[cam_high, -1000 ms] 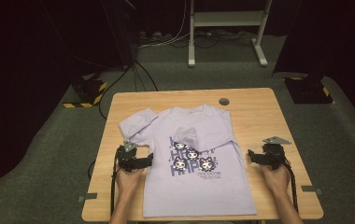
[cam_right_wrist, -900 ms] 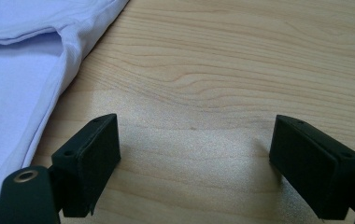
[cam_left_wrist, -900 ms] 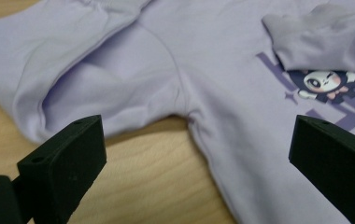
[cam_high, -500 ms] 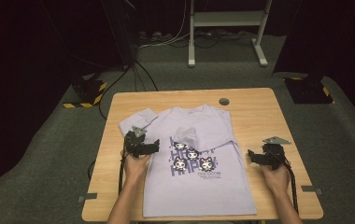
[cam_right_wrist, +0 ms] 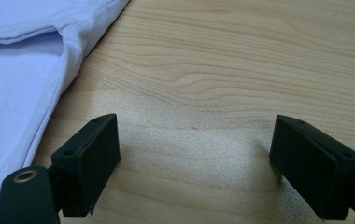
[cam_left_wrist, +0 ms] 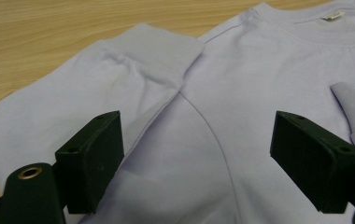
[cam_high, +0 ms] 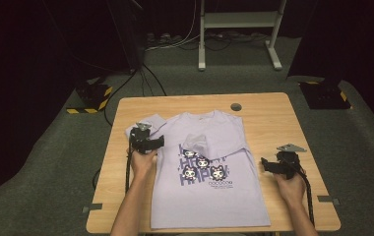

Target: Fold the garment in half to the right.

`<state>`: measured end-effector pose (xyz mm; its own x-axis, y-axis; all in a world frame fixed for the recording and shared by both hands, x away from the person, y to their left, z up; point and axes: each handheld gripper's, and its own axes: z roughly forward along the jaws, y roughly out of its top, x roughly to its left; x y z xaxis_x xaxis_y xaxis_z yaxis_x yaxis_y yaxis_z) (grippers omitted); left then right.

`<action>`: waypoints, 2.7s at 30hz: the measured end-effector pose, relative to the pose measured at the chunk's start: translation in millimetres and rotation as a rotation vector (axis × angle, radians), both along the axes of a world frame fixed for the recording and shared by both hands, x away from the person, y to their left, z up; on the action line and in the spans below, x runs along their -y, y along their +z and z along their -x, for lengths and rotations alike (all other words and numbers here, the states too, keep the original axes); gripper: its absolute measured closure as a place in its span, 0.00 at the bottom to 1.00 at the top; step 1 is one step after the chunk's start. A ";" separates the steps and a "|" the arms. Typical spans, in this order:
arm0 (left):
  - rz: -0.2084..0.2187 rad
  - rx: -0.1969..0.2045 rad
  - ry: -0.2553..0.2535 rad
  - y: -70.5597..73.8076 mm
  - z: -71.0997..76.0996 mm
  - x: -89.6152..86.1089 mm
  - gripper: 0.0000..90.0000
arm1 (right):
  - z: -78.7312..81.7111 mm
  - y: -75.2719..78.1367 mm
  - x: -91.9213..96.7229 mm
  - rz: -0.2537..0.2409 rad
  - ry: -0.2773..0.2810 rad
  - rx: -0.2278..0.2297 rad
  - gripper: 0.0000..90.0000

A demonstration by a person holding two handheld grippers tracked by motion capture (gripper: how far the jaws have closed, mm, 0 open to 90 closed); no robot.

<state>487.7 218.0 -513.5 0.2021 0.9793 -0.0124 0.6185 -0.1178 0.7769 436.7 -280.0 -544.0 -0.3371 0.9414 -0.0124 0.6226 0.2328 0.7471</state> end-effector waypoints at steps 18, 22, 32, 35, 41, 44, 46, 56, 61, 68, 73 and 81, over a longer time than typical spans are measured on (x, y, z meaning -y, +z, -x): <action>-0.033 -0.058 -0.015 -24.4 -13.6 20.9 0.40 | 0.4 0.0 -0.2 0.000 -0.003 0.000 0.17; -0.032 -0.054 -0.018 -25.0 -11.3 22.2 0.40 | 0.4 0.0 -0.2 0.000 -0.003 0.000 0.17; -0.030 -0.026 -0.055 -27.8 1.2 29.0 0.41 | 0.5 0.0 -0.3 0.000 -0.004 0.000 0.17; -0.026 -0.034 -0.079 -27.3 4.6 30.6 0.39 | 0.6 0.0 -0.4 0.000 -0.005 0.000 0.17; -0.025 -0.028 -0.074 -18.8 3.2 22.8 0.31 | 0.6 -0.1 -0.4 0.000 -0.005 0.000 0.17; -0.017 -0.002 -0.010 -8.2 -2.2 10.3 0.29 | 0.6 0.0 -0.4 0.000 -0.005 -0.001 0.16; -0.035 -0.013 0.017 -6.6 -7.3 5.1 0.27 | 0.6 0.0 -0.4 0.000 -0.005 -0.001 0.16; -0.044 -0.041 0.087 -15.9 -21.3 -6.8 0.35 | 0.6 -0.1 -0.4 0.000 -0.004 -0.001 0.16; -0.054 -0.061 0.092 -21.6 -24.8 -11.6 0.51 | 0.7 -0.1 -0.5 0.001 -0.004 -0.001 0.16; -0.046 -0.056 0.112 -21.0 -26.0 -15.0 0.68 | 0.8 -0.2 -0.4 0.002 -0.002 -0.001 0.15; -0.065 -0.050 0.098 -18.1 -25.9 -14.9 0.84 | 0.8 -0.2 -0.5 0.002 -0.001 -0.001 0.15; -0.040 -0.037 0.046 -11.7 -26.9 -10.4 0.97 | 0.8 -0.2 -0.4 0.003 -0.001 -0.001 0.15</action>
